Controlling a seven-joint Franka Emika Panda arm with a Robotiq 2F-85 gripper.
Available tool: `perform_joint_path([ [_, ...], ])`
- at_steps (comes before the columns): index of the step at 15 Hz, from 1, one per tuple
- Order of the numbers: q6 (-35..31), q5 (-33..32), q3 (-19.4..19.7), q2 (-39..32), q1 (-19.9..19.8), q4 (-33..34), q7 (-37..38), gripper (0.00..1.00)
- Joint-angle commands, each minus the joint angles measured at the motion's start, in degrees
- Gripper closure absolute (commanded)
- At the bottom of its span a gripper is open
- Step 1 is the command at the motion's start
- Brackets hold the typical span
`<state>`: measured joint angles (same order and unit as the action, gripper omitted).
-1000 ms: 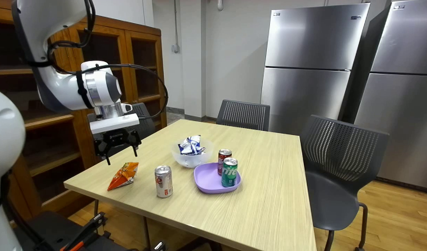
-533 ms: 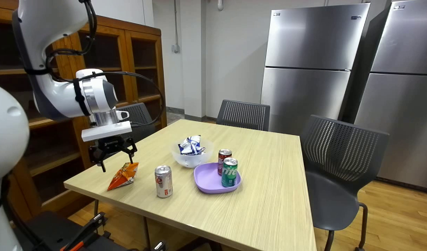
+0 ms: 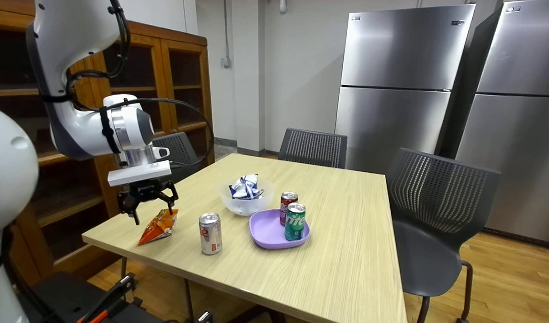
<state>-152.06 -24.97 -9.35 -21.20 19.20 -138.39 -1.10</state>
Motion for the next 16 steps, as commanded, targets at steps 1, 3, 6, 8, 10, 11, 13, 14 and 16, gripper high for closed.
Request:
perform_joint_path([
  [1, -0.5, -1.0, 1.1, -1.1, 1.2, 1.6, 2.0, 0.34],
  [3, -0.7, -1.0, 1.3, -1.3, 1.3, 2.1, 2.0, 0.51],
  [6, -0.8, -1.0, 1.4, -1.5, 1.5, 2.6, 1.9, 0.75],
  [8, -0.9, -0.9, 1.4, -1.5, 1.5, 2.8, 1.8, 0.90],
  [10, -1.0, -0.8, 1.5, -1.4, 1.4, 2.8, 1.8, 1.00],
  [11, -1.1, -0.9, 1.5, -1.3, 1.4, 2.7, 1.9, 1.00],
  [13, -1.2, -0.8, 1.6, -1.0, 1.4, 2.5, 2.0, 1.00],
  [14, -1.3, -0.7, 1.4, -0.7, 1.3, 2.3, 1.7, 1.00],
  [16, -1.5, -0.8, 1.2, 0.7, 1.5, 1.8, 1.6, 1.00],
])
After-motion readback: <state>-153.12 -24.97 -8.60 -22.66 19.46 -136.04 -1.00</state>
